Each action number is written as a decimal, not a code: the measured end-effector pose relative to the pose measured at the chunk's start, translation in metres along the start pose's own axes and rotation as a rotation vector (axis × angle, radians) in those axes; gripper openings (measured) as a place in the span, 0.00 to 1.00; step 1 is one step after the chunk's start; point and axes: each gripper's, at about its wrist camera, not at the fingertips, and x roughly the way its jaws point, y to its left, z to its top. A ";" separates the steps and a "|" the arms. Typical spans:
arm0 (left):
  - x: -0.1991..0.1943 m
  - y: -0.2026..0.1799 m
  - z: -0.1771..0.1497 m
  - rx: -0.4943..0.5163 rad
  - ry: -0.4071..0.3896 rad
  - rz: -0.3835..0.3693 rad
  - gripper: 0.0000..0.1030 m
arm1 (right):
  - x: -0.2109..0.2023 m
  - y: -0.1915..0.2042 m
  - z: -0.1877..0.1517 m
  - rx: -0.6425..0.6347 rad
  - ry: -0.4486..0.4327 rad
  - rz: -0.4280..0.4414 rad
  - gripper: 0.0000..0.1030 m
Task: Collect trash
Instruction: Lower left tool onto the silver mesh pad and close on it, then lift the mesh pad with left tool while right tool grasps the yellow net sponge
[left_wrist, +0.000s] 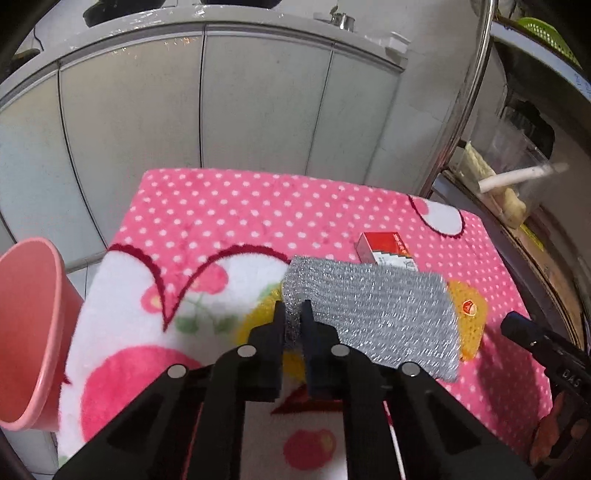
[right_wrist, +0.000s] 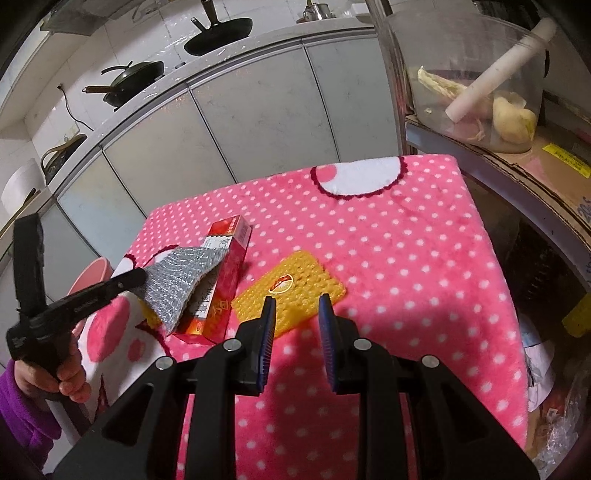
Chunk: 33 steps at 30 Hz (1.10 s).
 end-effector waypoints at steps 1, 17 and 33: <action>-0.005 0.001 0.001 -0.009 -0.012 -0.010 0.06 | 0.000 0.000 0.000 0.001 0.001 -0.001 0.23; -0.102 0.004 0.015 -0.058 -0.202 -0.159 0.05 | 0.034 -0.001 0.006 0.057 0.089 -0.003 0.40; -0.111 0.009 0.005 -0.091 -0.175 -0.112 0.05 | 0.028 0.012 0.006 -0.003 0.010 0.003 0.11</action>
